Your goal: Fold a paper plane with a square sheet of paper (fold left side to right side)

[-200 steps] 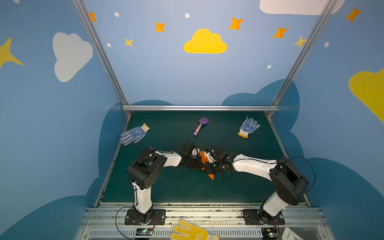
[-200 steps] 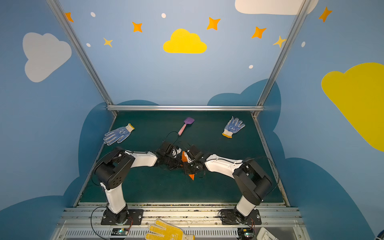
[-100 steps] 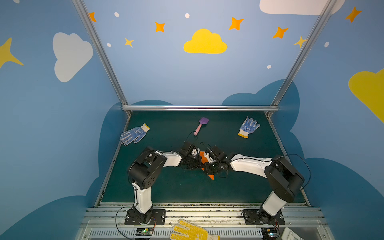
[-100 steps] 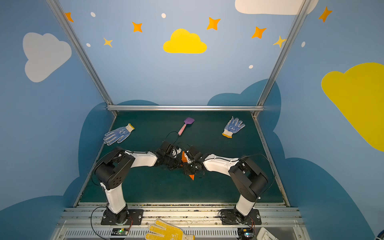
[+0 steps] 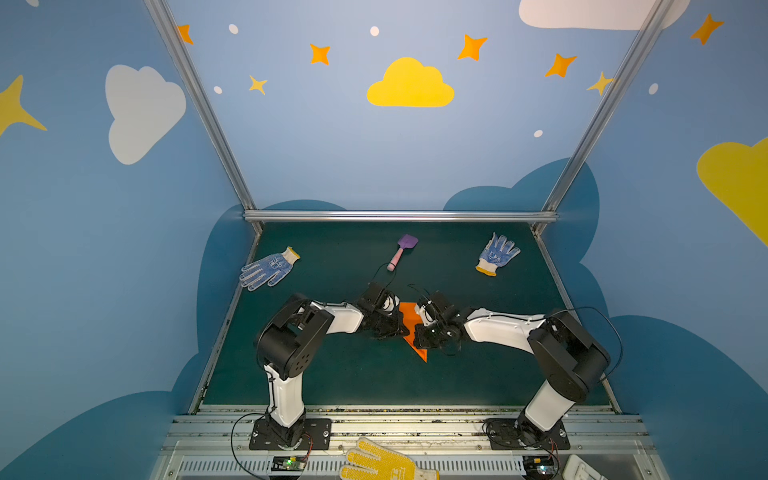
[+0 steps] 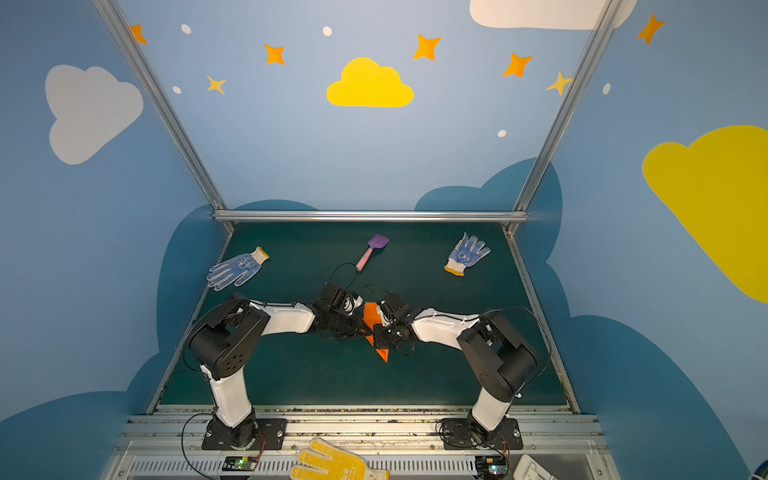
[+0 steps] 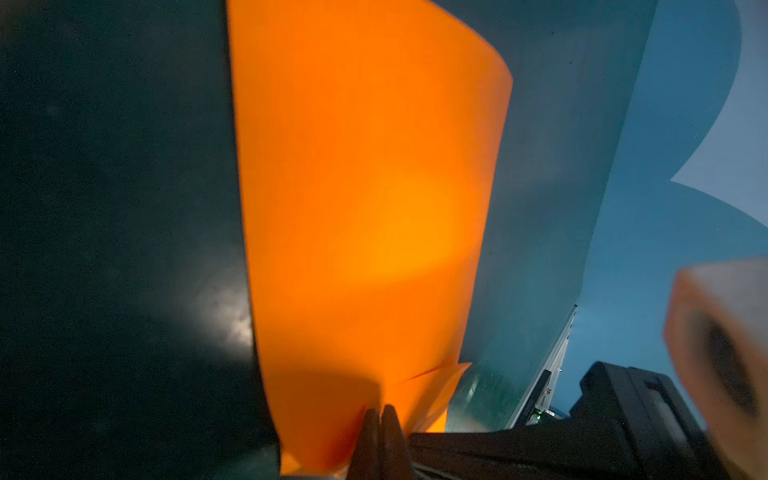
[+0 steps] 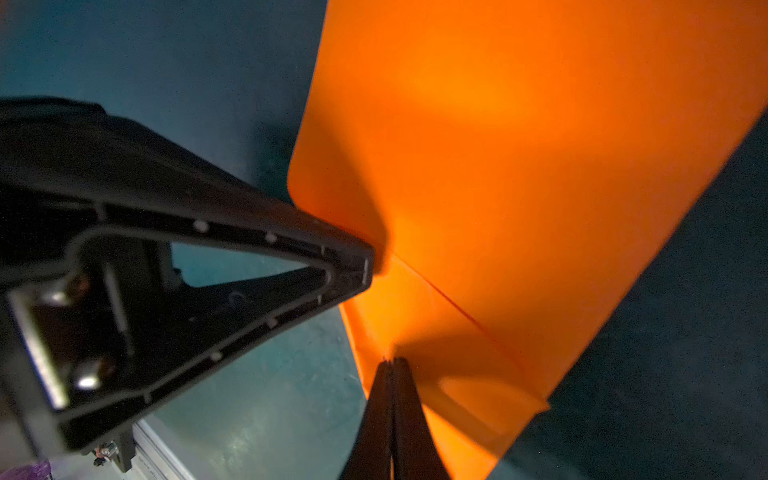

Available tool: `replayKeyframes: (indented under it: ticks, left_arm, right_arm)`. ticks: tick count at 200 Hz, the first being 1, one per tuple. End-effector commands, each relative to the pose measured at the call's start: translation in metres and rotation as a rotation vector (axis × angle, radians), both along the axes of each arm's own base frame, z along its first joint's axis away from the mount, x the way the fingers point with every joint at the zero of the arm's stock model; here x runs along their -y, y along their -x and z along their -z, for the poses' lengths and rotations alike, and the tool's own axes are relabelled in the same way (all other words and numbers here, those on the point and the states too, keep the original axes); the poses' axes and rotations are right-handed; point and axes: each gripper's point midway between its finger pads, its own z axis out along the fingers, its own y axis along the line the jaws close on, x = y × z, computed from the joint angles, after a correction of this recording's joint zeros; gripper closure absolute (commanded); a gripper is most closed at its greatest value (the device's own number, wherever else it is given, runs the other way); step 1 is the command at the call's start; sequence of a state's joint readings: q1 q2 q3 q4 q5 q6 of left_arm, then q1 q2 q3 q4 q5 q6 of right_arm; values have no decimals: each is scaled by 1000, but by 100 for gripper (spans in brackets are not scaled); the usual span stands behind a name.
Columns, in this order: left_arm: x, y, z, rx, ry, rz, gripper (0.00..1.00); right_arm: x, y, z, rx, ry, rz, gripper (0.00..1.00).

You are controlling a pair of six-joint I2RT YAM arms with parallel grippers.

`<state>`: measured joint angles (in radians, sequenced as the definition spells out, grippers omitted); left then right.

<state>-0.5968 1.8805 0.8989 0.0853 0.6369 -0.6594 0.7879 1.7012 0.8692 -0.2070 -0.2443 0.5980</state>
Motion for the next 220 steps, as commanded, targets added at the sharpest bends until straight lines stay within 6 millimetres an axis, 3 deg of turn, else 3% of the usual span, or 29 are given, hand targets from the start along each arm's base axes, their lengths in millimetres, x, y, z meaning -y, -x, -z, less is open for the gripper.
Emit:
replayKeyframes:
  ticks: [1,49,76,120,145,180,220]
  left_arm:
    - [-25,23,39,-109,-166,-37,96]
    - [-30,23,44,-133,-184,-76,96]
    - [-31,23,45,-156,-166,-144,96]
    - [-31,24,46,-197,-136,-341,96]
    - [-28,25,47,-203,-140,-413,96]
    - [-27,23,47,-191,-155,-446,96]
    - [-26,21,48,-192,-158,-448,96]
  right_arm:
    - [15,10,17,-22,57,2,100]
    - [46,17,21,-43,88,62,100]
    - [55,14,1,-27,58,103,100]
    - [37,9,-45,21,-74,180,100]
    - [16,12,-57,39,-114,174,100]
    - [-6,13,-45,40,-87,156,100]
    - [-17,7,-28,26,-80,170,100]
